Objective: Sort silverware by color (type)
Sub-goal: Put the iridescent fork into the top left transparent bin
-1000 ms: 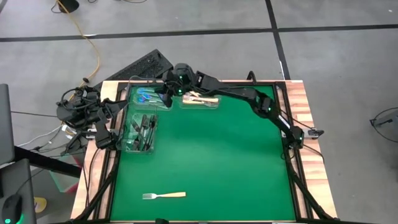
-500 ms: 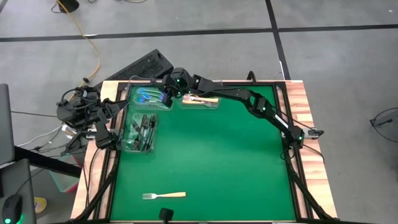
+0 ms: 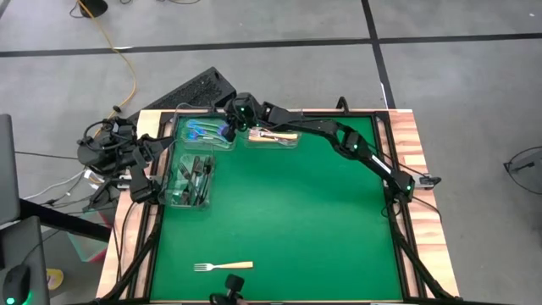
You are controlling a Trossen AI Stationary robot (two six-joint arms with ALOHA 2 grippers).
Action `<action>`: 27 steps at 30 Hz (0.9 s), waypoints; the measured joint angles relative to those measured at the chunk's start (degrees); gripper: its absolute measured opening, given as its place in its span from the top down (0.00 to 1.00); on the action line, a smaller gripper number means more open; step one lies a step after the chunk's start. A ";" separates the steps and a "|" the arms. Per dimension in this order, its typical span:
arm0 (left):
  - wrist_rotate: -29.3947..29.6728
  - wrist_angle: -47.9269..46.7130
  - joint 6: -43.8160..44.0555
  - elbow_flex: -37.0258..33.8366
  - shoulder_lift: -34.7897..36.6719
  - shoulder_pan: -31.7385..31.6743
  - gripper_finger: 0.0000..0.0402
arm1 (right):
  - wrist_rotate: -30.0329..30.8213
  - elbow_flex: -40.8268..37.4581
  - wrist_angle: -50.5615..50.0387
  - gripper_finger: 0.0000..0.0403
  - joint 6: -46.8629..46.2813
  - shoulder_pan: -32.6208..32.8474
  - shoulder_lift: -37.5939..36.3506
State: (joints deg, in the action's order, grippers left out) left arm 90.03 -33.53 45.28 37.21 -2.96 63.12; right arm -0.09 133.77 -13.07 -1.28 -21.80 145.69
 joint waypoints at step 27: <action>-0.01 -0.46 0.00 0.00 0.00 -3.66 0.72 | -0.17 0.23 3.33 0.99 0.32 0.20 1.34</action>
State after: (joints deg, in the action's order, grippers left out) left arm 90.02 -34.00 45.28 37.21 -2.96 59.46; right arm -0.26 133.99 -9.74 -0.97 -21.60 147.03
